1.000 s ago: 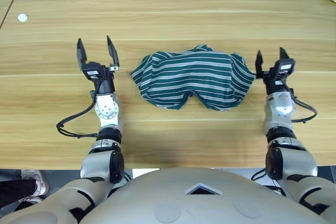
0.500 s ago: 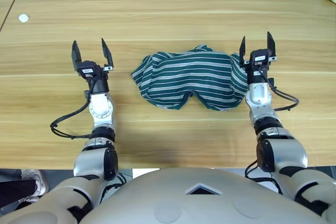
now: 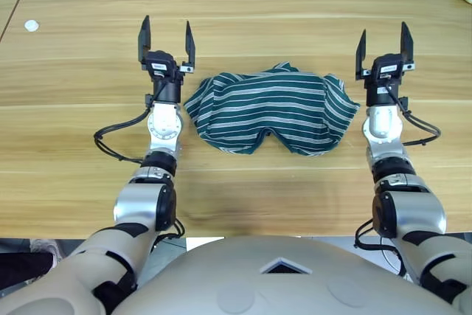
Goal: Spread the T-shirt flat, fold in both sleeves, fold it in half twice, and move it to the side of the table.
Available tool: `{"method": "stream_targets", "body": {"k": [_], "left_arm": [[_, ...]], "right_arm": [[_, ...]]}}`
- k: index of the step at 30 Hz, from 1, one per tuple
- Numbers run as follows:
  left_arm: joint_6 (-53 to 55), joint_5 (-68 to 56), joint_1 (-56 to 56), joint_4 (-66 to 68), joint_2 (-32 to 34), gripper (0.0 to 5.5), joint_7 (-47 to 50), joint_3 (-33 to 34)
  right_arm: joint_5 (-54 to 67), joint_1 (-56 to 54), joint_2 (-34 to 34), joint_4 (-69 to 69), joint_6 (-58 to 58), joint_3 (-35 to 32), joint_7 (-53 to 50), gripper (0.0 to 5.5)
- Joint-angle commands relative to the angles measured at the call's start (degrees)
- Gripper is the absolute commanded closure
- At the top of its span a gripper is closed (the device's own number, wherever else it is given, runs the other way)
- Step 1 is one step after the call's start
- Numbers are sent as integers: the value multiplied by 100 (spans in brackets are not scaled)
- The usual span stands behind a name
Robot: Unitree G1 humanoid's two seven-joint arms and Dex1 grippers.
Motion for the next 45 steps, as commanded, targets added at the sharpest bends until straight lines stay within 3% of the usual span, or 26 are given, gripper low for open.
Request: {"method": "stream_targets", "body": {"k": [1, 3, 5, 8, 11, 16, 22, 27, 39, 45], "left_arm": [[13, -490, 343, -519, 216, 144, -910, -176], [646, -1988, 1173, -2127, 668, 144, -2764, -654], [1488, -3514, 2375, -4419, 1679, 144, -4298, -1236], [2201, -4573, 3509, -6676, 3070, 144, -5609, -1493], [2439, -4230, 3790, -7246, 3738, 144, -6103, -1487], [2743, -2022, 3712, -6874, 4059, 144, -6118, -1728], [3051, -20, 4013, -6771, 3973, 144, -5369, -1782], [3131, 1560, 3781, -6196, 3863, 144, -4510, -1930], [2736, 2247, 2687, -4931, 3378, 144, -3654, -2598], [2662, 2117, 2551, -4510, 3485, 263, -3748, -2767]], "right_arm": [[-167, 292, -86, -411, 244, 149, 100, 205], [102, 860, -457, -1151, 41, 359, 954, 205], [693, 1669, -1095, -2488, 92, 560, 1932, 205], [1988, 2966, -2411, -4882, 468, 592, 3136, 205], [2374, 4084, -3433, -6077, 525, 215, 3843, 205], [1359, 5094, -3652, -6541, 1306, -232, 4253, 205], [539, 6060, -3280, -7234, 1979, -690, 4199, 205], [-793, 5906, -3027, -6651, 2267, -100, 4104, 205], [-1618, 4578, -2727, -5296, 2067, 937, 3667, 205], [-1777, 4108, -2771, -4764, 2010, 1182, 3394, 205]]}}
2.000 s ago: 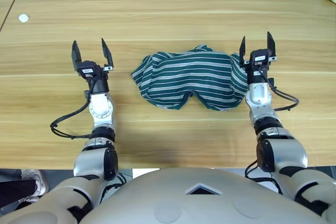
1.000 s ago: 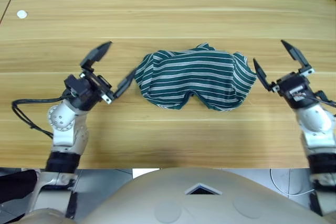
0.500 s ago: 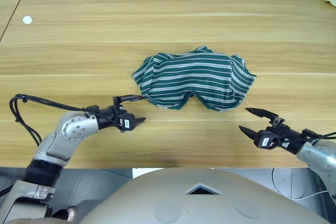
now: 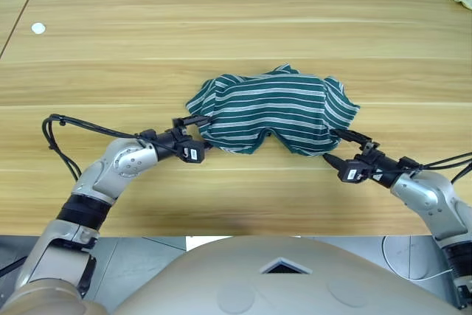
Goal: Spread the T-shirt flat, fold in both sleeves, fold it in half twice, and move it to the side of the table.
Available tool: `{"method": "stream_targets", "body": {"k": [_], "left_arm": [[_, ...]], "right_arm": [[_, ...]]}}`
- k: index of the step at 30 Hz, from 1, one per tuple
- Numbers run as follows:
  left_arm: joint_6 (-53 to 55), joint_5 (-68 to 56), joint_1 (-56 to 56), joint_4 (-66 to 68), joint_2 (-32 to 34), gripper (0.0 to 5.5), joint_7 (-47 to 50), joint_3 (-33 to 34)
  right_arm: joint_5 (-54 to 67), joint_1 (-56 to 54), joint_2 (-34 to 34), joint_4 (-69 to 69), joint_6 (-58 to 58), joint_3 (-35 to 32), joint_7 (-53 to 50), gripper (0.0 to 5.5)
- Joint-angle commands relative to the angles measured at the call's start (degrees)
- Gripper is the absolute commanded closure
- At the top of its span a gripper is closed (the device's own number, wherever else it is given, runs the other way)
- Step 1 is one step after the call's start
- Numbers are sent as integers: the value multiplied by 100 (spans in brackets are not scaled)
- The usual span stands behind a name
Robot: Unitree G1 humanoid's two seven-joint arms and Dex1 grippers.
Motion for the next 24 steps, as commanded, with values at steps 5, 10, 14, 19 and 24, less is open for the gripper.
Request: {"method": "stream_targets", "body": {"k": [5, 10, 14, 19, 24], "left_arm": [[55, 193, -10, 686, 114, 350, -232, -341], [35, 209, -9, 775, 94, 436, -162, -397], [26, 189, 100, 740, 126, 495, -122, -387], [6, 160, 216, 663, 161, 550, -106, -385], [-44, 164, 129, 729, 106, 550, -98, -433]], "right_arm": [[-398, -97, -164, 708, 95, 283, -77, 205], [-347, -59, -302, 728, 92, 252, -131, 205], [-325, -230, -272, 817, 15, 446, -44, 271], [-220, -457, -167, 1002, -28, 637, -70, 367], [-211, -788, 75, 1418, -136, 895, -157, 473]]}}
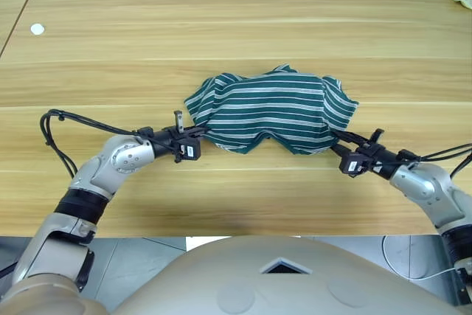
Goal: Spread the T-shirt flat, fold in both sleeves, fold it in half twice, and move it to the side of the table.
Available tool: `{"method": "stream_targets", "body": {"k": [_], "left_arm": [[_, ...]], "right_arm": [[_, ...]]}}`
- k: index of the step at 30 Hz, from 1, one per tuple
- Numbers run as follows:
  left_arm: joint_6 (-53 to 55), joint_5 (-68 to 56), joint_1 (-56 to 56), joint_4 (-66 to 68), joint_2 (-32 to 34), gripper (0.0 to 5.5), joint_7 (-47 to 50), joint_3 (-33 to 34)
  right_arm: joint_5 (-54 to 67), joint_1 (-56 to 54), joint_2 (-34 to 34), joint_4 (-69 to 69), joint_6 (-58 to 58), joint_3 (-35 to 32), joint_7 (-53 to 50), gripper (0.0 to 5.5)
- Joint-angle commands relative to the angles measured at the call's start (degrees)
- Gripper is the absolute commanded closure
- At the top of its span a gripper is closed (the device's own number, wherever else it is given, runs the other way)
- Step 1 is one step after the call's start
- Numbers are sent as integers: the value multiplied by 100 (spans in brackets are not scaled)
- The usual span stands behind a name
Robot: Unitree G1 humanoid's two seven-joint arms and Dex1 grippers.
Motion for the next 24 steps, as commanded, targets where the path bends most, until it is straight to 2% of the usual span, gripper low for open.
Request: {"method": "stream_targets", "body": {"k": [1, 3, 7, 10, 12, 14, 18, 21, 24], "left_arm": [[100, 254, 259, 339, -18, 550, -116, -267], [88, 247, 209, 379, -60, 550, -126, -284], [-48, 46, 59, 533, -228, 550, -99, -256], [-301, -850, 82, 510, -463, 550, -327, -142], [-476, -1948, 301, 189, -552, 550, -619, -11], [-585, -3197, 612, -361, -545, 550, -992, 141], [-762, -5495, 1479, -2196, -40, 550, -1807, 440], [-600, -6235, 1403, -2696, 63, 550, -1915, 1066], [-169, -6271, 663, -2045, -136, 550, -1613, 1735]], "right_arm": [[-215, -77, 268, 478, 36, 363, 157, 507], [-193, -158, 308, 582, -26, 396, 116, 544], [-7, -57, 312, 502, -273, 237, -131, 548], [730, 184, 273, 110, -634, -70, -169, 548], [1516, 293, 233, -153, -856, -334, -62, 548], [2787, 660, 75, -653, -1095, -664, 199, 548], [5473, 1825, -421, -2114, -1703, -1331, 992, 548], [6338, 1850, -386, -2584, -1618, -1792, 1312, 548], [6622, 1097, -194, -2485, -1108, -2045, 1360, 548]]}}
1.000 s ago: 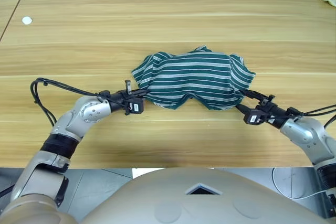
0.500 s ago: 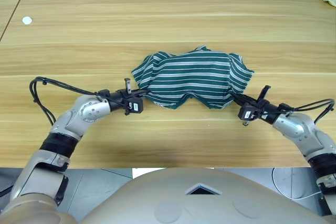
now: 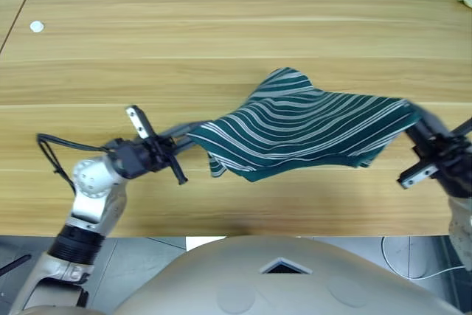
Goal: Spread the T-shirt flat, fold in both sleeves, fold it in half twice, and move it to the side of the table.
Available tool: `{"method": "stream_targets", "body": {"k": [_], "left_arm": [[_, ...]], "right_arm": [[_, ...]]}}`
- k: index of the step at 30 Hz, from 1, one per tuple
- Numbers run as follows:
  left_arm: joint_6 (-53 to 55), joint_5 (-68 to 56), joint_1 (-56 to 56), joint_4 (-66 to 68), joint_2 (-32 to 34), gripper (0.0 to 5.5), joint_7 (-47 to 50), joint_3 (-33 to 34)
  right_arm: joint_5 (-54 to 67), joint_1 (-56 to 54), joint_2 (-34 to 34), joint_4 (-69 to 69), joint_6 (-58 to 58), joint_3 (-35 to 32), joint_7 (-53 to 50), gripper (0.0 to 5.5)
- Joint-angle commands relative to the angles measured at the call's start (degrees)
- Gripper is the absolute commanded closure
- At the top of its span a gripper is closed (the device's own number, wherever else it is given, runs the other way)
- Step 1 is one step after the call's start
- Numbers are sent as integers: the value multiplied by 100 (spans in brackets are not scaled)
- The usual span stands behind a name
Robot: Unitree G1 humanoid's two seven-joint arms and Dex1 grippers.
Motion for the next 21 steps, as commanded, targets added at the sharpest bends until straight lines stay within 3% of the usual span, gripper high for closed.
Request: {"method": "stream_targets", "body": {"k": [1, 3, 7, 10, 13, 16, 21], "left_arm": [[638, 146, -1289, 1157, -277, 550, 402, 752], [1058, 713, -2784, 2713, -715, 550, 781, 774], [1798, 2133, -6202, 6504, -1510, 550, 2086, 437], [2469, 2778, -7752, 7976, -1930, 550, 3256, 206], [2695, 2831, -8771, 8524, -2083, 550, 4289, 525], [2215, 2713, -9165, 8579, -1921, 550, 4583, 952], [1623, 3475, -7638, 8749, -1807, 550, 4108, 723]], "right_arm": [[110, -1471, 294, 349, 859, -205, -122, 548], [-951, -3403, 882, 1461, 1560, 142, -701, 548], [-3763, -7810, 2026, 5676, 2398, 1142, -2913, 548], [-4533, -9768, 2475, 7691, 3286, 1604, -4467, 548], [-4874, -10740, 2597, 8424, 3530, 1654, -5591, 548], [-5023, -10905, 2492, 8568, 3129, 1546, -6173, 548], [-5286, -9778, 2406, 8710, 2034, 1603, -5651, 548]]}}
